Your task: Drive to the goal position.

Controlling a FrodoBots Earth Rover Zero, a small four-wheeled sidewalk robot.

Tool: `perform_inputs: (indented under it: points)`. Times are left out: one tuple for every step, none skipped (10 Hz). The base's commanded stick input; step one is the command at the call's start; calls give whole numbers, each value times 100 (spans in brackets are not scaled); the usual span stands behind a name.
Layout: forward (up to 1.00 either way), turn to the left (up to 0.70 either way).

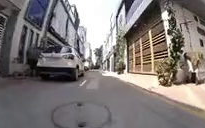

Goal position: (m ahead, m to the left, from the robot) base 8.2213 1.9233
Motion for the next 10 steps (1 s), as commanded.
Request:
perform_inputs:
  points:
    - [100,-35]
    - [100,-3]
    - [100,1]
    - [100,1]
    - [100,1]
    - [100,1]
    - [100,1]
    - [100,1]
    - [100,1]
    - [100,1]
